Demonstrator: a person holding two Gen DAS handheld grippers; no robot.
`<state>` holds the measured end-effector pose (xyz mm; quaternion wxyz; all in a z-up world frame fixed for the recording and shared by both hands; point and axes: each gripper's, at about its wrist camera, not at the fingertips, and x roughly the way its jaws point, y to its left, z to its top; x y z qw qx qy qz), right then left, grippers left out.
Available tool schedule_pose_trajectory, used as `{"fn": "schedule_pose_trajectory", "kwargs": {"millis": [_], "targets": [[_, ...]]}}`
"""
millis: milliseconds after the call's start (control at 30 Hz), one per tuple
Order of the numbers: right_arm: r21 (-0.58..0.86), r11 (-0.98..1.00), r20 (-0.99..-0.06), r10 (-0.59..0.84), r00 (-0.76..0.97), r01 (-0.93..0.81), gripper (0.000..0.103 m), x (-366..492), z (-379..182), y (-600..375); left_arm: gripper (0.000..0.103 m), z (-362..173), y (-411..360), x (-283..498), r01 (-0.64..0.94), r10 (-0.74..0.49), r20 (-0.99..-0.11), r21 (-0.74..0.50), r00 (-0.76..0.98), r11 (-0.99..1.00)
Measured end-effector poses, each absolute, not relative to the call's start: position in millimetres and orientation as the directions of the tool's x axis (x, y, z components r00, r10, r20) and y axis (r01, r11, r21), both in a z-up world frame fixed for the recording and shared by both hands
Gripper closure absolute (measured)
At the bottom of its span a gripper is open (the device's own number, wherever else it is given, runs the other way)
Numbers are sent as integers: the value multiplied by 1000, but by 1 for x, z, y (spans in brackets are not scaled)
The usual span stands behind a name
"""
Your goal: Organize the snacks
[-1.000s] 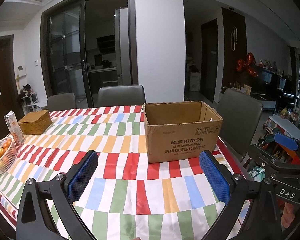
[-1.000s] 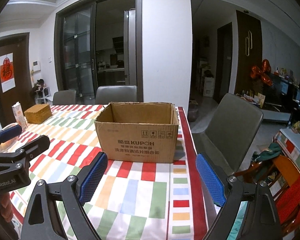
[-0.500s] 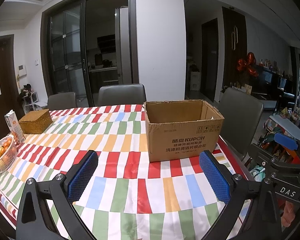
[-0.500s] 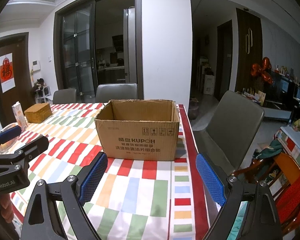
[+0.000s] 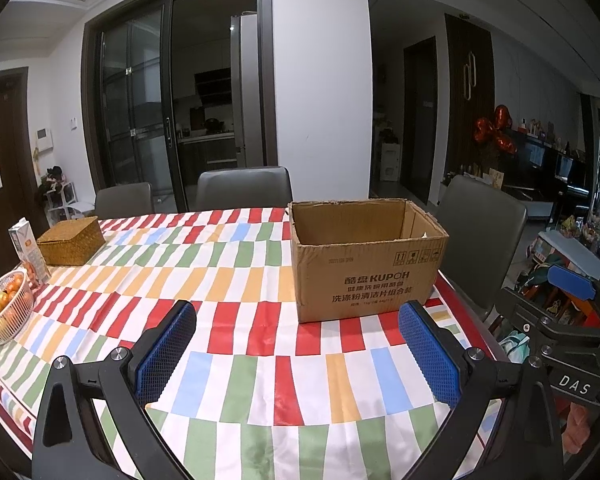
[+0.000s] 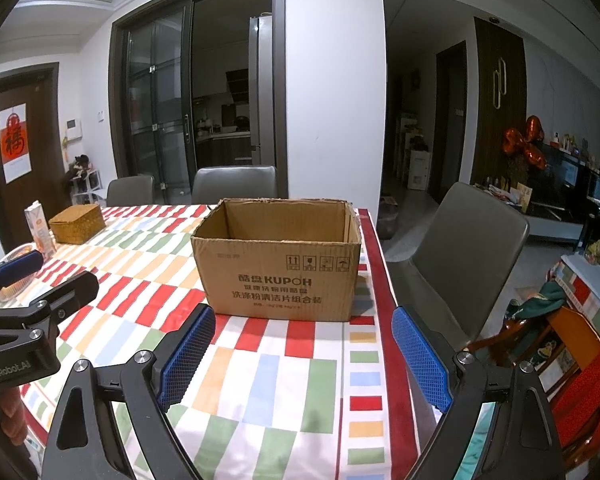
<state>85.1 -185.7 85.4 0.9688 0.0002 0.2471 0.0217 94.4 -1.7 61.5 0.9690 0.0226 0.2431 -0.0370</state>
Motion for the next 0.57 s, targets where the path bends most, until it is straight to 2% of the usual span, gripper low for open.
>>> {"fn": "schedule_pose_trajectory", "kwargs": {"millis": [567], "targets": [[11,999,-482,46,875,-47,12,87,83,-188,0,61,-1,95,80,-58,-472,25,880,996]]}}
